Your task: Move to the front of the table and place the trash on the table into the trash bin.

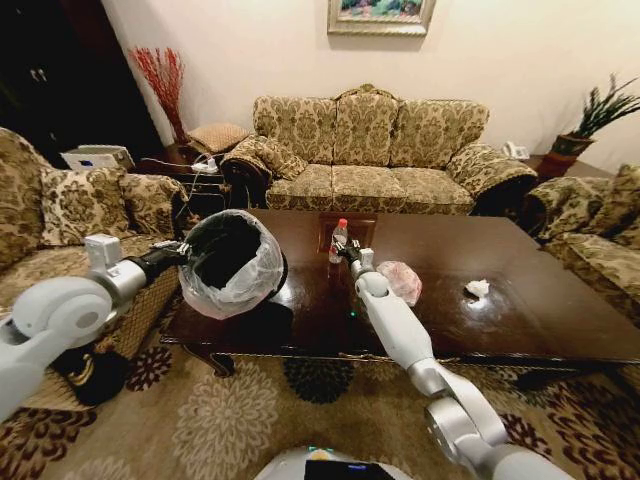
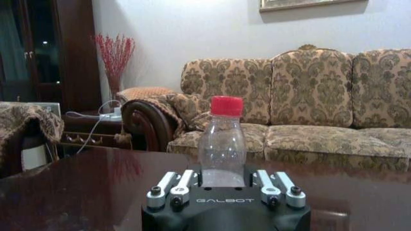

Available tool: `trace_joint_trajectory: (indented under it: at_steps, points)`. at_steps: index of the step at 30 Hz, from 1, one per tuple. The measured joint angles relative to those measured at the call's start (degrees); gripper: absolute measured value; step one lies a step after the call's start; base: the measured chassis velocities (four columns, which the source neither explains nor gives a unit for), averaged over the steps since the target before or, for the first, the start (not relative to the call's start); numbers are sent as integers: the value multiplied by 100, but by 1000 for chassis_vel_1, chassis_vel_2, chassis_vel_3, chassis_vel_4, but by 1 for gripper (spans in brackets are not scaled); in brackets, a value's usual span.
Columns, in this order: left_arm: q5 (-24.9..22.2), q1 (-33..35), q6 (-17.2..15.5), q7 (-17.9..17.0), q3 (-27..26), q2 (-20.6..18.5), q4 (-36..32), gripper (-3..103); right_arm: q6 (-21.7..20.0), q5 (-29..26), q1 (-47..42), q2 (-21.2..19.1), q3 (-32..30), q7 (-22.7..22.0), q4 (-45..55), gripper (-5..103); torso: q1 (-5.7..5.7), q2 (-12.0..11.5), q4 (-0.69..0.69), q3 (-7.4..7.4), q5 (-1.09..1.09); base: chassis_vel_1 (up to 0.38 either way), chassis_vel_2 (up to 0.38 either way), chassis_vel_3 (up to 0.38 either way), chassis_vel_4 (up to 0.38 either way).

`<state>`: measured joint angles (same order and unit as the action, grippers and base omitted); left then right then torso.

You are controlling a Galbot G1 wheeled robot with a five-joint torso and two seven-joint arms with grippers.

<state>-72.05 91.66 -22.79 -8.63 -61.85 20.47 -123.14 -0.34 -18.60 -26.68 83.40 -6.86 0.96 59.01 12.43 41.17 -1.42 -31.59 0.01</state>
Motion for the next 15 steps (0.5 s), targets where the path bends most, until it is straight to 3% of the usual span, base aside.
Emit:
trace_joint_trajectory:
  at_steps: [6,10,13,14,15]
  points:
    - [1,0,0,1,5,1,24,2,-19,-70,-18,-46,6,5,121,25,0,0,0,0,0,0,0,0,0]
    - [49,-8,22,2,37,-47,145,2,-17,-283,-218,-223,-15,101,766,15,0,0,0,0,0,0,0,0,0]
    - [136,-21,76,4,81,-155,314,2,-165,-920,-597,-617,-19,235,2153,12,0,0,1,0,0,0,0,0,0]
    - [136,-21,76,4,81,-155,314,2,-165,-920,-597,-617,-19,235,2153,12,0,0,1,0,0,0,0,0,0]
    - [187,-24,90,19,92,-200,380,2,-318,-1288,-706,-789,-8,278,2808,12,0,0,1,0,0,0,0,0,0]
